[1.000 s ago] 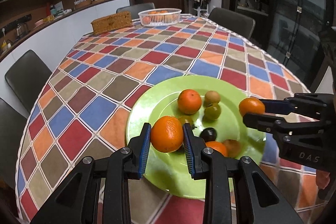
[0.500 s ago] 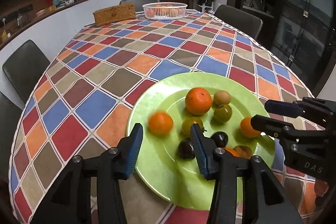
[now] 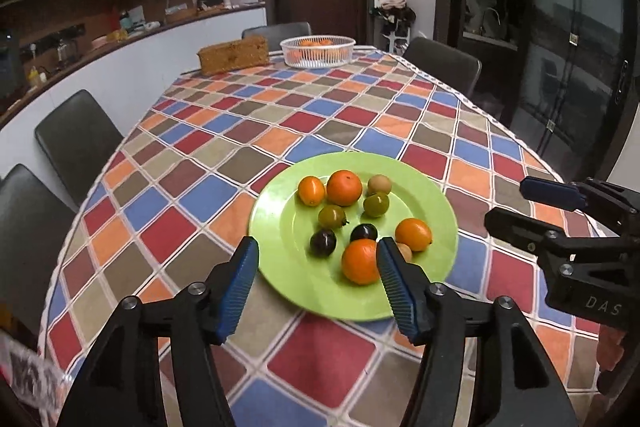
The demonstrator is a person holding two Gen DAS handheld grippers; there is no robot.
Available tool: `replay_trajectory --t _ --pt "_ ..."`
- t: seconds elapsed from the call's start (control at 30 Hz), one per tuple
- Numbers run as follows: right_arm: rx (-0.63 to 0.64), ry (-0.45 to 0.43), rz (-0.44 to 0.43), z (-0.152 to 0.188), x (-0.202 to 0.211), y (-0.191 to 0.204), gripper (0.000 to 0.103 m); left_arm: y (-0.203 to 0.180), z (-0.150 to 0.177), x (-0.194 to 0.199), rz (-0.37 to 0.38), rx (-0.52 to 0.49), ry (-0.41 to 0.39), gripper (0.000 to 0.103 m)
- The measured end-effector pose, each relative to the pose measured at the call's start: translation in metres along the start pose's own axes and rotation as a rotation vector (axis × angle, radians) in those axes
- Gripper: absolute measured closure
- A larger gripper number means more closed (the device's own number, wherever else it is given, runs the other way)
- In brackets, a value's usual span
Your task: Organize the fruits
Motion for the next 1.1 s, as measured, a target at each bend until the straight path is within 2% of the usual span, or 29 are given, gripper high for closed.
replay_trajectory --t 0.07,0.2,0.33,0.4,0.57,0.7,0.87,1.1 --pt "-0.001 -0.018 0.007 0.003 0.014 0.000 0.041 -0.003 0.004 0.015 -0.009 0.003 -0.023 0.035" --pt "0.001 -0.063 0.023 0.011 0.043 0.002 0.032 -0.010 0.013 0.044 -0.022 -0.008 -0.065 0.030" --pt "0.000 -0.095 0.036 0.020 0.069 0.005 0.030 -0.018 0.022 0.073 -0.059 -0.028 -0.108 0.021" --pt "-0.004 -0.112 0.045 0.026 0.084 0.005 0.026 -0.022 0.026 0.085 -0.071 -0.034 -0.127 0.016" --pt "-0.005 -0.145 0.066 0.043 0.112 0.009 0.025 -0.032 0.040 0.117 -0.092 -0.042 -0.166 0.006" --pt "-0.019 -0.158 0.063 0.056 0.130 0.010 0.025 -0.038 0.050 0.133 -0.087 -0.042 -0.179 0.003" --pt "-0.034 -0.159 0.044 0.072 0.145 0.014 0.025 -0.040 0.065 0.145 -0.064 0.024 -0.170 0.003" --pt "-0.055 -0.169 0.042 0.089 0.163 0.014 0.025 -0.048 0.075 0.167 -0.087 0.028 -0.192 0.002"
Point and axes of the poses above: each gripper's, at about its wrist camera, not at the fingertips, and x roughly against the way its jaws point, y to its left, z to its underside, the point moved 1 cm from there along -x, roughly the way its jaws point, and after that the axes turned 1 degree about -x, right-handed, at the moved point
